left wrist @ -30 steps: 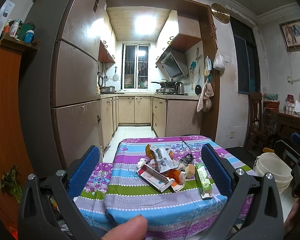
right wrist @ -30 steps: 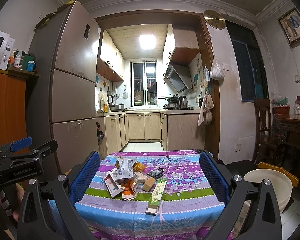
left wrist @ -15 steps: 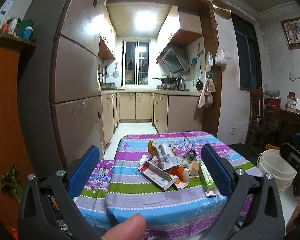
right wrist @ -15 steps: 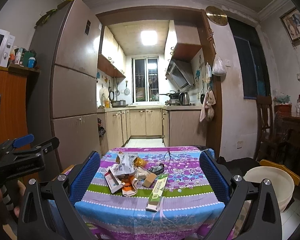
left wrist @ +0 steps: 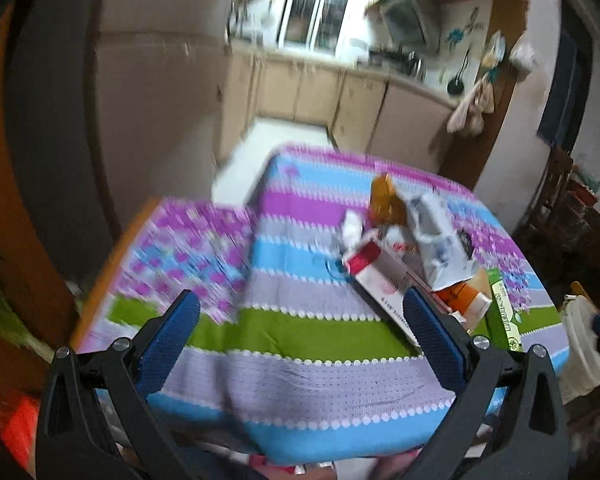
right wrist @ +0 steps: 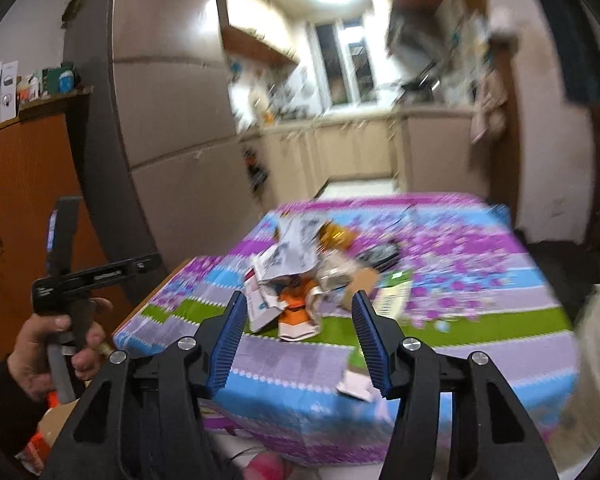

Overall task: Collect trash
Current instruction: 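Grasp the white-red medicine box with the left tool while the right tool grasps the white-blue sachet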

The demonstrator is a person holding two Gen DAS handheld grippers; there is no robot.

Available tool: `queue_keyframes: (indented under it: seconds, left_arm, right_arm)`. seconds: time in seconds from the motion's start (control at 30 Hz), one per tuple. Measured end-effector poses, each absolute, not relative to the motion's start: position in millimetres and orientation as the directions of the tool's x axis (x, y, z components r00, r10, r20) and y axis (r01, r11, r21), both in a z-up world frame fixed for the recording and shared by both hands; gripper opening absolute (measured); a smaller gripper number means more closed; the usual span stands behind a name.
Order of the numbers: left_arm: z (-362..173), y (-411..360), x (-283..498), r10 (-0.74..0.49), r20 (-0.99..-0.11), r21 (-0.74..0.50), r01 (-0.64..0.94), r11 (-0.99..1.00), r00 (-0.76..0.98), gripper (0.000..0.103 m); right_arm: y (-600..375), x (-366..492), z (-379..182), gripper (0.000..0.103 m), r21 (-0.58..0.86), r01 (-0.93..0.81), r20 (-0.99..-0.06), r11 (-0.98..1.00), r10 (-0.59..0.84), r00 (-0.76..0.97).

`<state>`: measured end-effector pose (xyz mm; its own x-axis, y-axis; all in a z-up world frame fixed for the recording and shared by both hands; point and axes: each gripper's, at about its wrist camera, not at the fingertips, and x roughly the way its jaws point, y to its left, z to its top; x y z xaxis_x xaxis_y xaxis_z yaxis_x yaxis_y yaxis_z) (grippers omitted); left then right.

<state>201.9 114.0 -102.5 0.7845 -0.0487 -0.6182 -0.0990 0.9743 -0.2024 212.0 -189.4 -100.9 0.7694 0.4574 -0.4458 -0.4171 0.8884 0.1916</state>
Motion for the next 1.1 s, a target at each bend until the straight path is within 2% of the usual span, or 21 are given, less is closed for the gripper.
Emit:
queue_keyframes:
  seconds: [0.33, 0.5, 0.63, 0.77, 0.83, 0.9, 1.03, 1.1]
  left_arm:
    - [-148, 91, 256, -0.292, -0.719, -0.387, -0.015, 0.922, 0.631, 0.098]
    - [-158, 76, 269, -0.331, -0.731, -0.405, 0.011, 0.914, 0.597, 0.098]
    - [-164, 62, 278, -0.357, -0.735, -0.42, 0.026, 0.907, 0.577, 0.098]
    - [-164, 56, 283, -0.361, -0.736, -0.424, 0.026, 0.905, 0.572, 0.094]
    - [-165, 55, 284, -0.362, -0.738, -0.428, 0.02, 0.904, 0.57, 0.089]
    - [-167, 56, 285, -0.36, -0.743, -0.428, 0.012, 0.904, 0.564, 0.084]
    - [-167, 63, 287, -0.36, -0.745, -0.429, 0.009, 0.903, 0.561, 0.077]
    - [-161, 65, 286, -0.351, -0.736, -0.415, 0.024, 0.91, 0.579, 0.077]
  right_arm:
    - [-127, 387, -125, 0.062, 0.284, -0.429, -0.637, 0.857, 0.504, 0.583]
    - [-99, 431, -140, 0.062, 0.273, -0.414, -0.715, 0.868, 0.471, 0.517]
    - [-88, 439, -149, 0.061, 0.256, -0.42, -0.735, 0.871, 0.458, 0.5]
    - [-88, 432, -146, 0.048, 0.266, -0.418, -0.715, 0.869, 0.469, 0.519]
    - [-93, 424, -143, 0.039, 0.277, -0.42, -0.7, 0.864, 0.481, 0.527]
    - [-100, 417, -138, 0.035, 0.294, -0.417, -0.678, 0.86, 0.495, 0.543]
    - [-112, 404, -131, 0.033, 0.352, -0.429, -0.636, 0.832, 0.549, 0.542]
    - [-114, 394, -129, 0.033, 0.355, -0.448, -0.628, 0.821, 0.564, 0.536]
